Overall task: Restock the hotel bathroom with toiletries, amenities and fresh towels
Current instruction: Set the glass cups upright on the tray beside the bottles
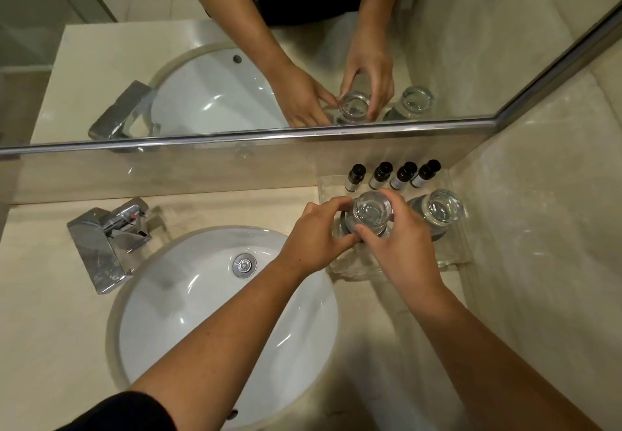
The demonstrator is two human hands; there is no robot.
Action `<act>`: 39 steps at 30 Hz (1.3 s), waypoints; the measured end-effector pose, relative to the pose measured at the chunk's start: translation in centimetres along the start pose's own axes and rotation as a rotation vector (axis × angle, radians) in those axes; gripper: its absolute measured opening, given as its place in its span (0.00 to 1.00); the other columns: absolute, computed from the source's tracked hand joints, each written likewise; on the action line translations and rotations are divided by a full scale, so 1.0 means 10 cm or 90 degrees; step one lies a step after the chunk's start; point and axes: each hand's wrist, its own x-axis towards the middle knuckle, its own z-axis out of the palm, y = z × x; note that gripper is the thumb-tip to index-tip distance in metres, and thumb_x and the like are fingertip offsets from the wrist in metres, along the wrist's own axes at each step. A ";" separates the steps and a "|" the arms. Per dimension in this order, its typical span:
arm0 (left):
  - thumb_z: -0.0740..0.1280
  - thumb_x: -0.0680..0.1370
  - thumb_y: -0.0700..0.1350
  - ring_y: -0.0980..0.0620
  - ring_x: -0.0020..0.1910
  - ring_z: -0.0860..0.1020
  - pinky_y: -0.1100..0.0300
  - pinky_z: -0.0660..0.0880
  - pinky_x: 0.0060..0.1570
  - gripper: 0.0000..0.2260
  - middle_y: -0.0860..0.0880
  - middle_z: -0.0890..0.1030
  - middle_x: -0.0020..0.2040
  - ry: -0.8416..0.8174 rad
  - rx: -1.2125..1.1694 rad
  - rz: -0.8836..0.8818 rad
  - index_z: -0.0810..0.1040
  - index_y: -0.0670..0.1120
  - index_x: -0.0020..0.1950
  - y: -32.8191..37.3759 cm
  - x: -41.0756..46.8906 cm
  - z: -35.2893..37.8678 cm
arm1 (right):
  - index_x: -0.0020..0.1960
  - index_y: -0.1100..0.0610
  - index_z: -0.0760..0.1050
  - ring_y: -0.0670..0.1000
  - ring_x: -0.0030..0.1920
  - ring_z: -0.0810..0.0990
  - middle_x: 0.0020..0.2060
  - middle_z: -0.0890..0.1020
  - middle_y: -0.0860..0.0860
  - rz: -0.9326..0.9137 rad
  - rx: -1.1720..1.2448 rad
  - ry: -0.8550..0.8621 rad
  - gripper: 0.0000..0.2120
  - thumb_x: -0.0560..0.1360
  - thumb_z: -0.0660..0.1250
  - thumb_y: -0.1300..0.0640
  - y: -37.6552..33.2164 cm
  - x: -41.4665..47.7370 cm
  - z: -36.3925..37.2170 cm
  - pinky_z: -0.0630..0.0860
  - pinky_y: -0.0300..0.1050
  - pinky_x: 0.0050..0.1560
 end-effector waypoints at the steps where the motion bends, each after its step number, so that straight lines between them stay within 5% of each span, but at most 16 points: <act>1: 0.75 0.76 0.56 0.51 0.63 0.71 0.51 0.75 0.62 0.27 0.58 0.80 0.65 0.000 -0.002 -0.003 0.72 0.57 0.73 0.00 0.00 0.00 | 0.74 0.48 0.69 0.51 0.65 0.77 0.64 0.80 0.49 -0.002 -0.003 -0.002 0.34 0.73 0.79 0.50 0.00 0.00 0.00 0.77 0.51 0.65; 11: 0.73 0.78 0.57 0.49 0.67 0.70 0.52 0.74 0.63 0.32 0.54 0.78 0.70 0.007 0.058 -0.008 0.65 0.54 0.79 0.03 -0.10 -0.08 | 0.81 0.49 0.61 0.48 0.76 0.67 0.76 0.70 0.49 -0.019 0.000 -0.012 0.39 0.76 0.75 0.48 -0.02 -0.16 -0.10 0.63 0.39 0.71; 20: 0.64 0.81 0.62 0.49 0.73 0.66 0.51 0.66 0.69 0.29 0.54 0.71 0.76 0.073 0.217 0.089 0.64 0.55 0.80 0.15 -0.83 -0.23 | 0.81 0.51 0.59 0.52 0.78 0.64 0.79 0.66 0.49 -0.030 -0.094 -0.005 0.34 0.80 0.64 0.39 0.06 -0.91 -0.29 0.66 0.55 0.76; 28: 0.56 0.82 0.65 0.50 0.79 0.60 0.51 0.58 0.77 0.30 0.53 0.65 0.81 0.049 0.246 0.148 0.61 0.54 0.82 0.35 -1.74 -0.10 | 0.84 0.48 0.53 0.48 0.83 0.50 0.83 0.55 0.45 0.005 -0.195 -0.025 0.37 0.80 0.53 0.33 0.10 -1.93 -0.51 0.53 0.50 0.81; 39: 0.51 0.82 0.67 0.47 0.81 0.57 0.50 0.53 0.79 0.32 0.52 0.61 0.83 -0.051 0.300 0.244 0.58 0.55 0.83 0.65 -2.56 0.39 | 0.84 0.47 0.50 0.49 0.83 0.46 0.84 0.51 0.45 0.114 -0.208 0.026 0.35 0.82 0.49 0.34 0.32 -3.29 -0.66 0.49 0.52 0.81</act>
